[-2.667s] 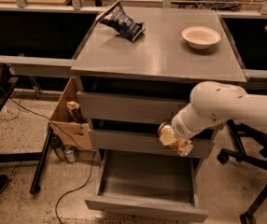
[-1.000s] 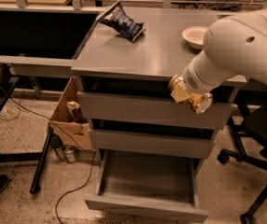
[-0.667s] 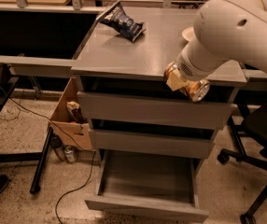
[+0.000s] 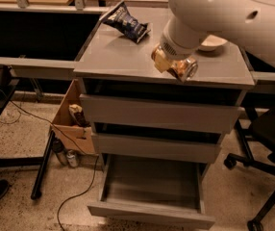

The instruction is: Pick orange can from bottom drawer and place on counter

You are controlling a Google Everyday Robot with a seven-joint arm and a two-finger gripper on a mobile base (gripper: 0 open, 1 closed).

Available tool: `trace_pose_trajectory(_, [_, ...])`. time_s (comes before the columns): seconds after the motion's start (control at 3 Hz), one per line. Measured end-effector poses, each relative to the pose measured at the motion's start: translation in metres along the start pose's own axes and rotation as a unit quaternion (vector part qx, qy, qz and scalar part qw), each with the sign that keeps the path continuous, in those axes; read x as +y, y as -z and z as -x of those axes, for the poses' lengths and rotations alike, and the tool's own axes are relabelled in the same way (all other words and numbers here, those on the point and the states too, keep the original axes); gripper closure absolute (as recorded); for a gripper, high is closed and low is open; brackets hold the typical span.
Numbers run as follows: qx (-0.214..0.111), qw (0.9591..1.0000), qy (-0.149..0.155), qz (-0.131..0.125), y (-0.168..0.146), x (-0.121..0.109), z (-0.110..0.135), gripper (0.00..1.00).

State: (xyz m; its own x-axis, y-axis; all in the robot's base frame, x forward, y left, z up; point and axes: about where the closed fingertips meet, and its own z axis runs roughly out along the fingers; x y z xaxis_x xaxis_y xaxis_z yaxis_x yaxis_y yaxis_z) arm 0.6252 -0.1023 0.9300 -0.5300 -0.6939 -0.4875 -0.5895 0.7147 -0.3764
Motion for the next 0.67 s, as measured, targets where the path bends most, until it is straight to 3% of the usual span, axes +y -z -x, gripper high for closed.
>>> trace_pose_trajectory(0.67, [-0.009,1.0,0.002,0.002,-0.03,-0.05,0.035,1.0])
